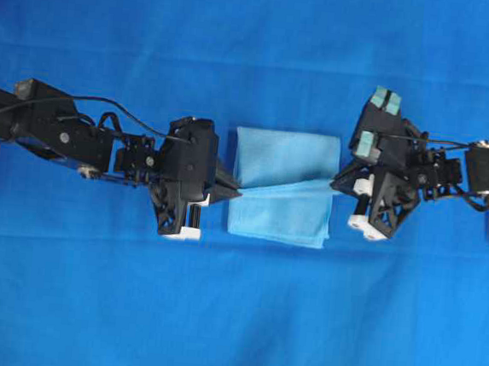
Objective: Fold the light blue towel.
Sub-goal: 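Grasp the top corners and fold the towel down onto its bottom half, then open both grippers and pull them back from the folded towel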
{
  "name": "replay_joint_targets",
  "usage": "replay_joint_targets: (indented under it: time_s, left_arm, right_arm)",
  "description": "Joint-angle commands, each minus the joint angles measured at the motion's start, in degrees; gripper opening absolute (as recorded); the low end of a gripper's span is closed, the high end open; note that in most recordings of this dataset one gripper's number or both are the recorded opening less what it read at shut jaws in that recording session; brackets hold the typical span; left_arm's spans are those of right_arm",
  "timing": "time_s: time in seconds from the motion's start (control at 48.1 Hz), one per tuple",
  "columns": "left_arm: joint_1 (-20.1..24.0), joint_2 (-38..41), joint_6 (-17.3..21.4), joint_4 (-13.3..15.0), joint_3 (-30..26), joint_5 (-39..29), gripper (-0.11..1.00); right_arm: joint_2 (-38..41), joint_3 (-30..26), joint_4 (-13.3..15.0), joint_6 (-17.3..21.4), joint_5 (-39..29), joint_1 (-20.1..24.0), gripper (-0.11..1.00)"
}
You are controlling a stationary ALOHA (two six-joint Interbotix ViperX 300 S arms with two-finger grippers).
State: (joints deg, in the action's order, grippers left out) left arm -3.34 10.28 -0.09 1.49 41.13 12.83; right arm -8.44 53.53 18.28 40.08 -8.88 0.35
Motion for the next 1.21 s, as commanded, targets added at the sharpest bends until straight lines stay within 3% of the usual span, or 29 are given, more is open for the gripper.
replay_joint_targets:
  time_s: [0.0,0.458,0.541,0.583,0.687,0.791,0.832,1.186]
  left_arm:
    - [-1.8,-0.3,-0.1,0.1,-0.2,0.9,0.02]
    - [-1.1,1.7,-0.1,0.2,-0.6,1.8,0.03]
    - [-1.1,1.7,-0.2,0.2,-0.7,2.7,0.03]
    - [-1.1,1.6,-0.1,0.1,-0.6,3.0,0.08]
    - [-1.3,1.1,-0.1,0.1,-0.8,3.3,0.36]
    - [-1.3,-0.4,0.6,0.1,-0.6,3.3,0.69]
    - [-1.3,-1.2,1.1,0.1,-0.5,3.0,0.77]
    - [-1.1,-15.3,3.0,0.2,3.6,-1.3,0.69]
  right_arm:
    - [1.1,-0.4,-0.2,0.8,2.3,1.1,0.03]
    - [4.2,-1.6,-0.1,1.9,3.7,1.4,0.05]
    - [4.2,-1.7,-0.2,1.9,3.8,1.7,0.25]
    - [4.2,-1.8,-0.1,1.9,3.7,1.9,0.38]
    - [4.0,-2.4,-0.1,1.9,3.4,2.9,0.64]
    - [3.3,-2.9,-0.1,1.8,2.9,3.9,0.6]
    - [2.6,-3.1,-0.1,1.8,2.5,4.3,0.58]
    - [-8.9,-6.6,1.0,1.2,-6.2,11.2,0.59]
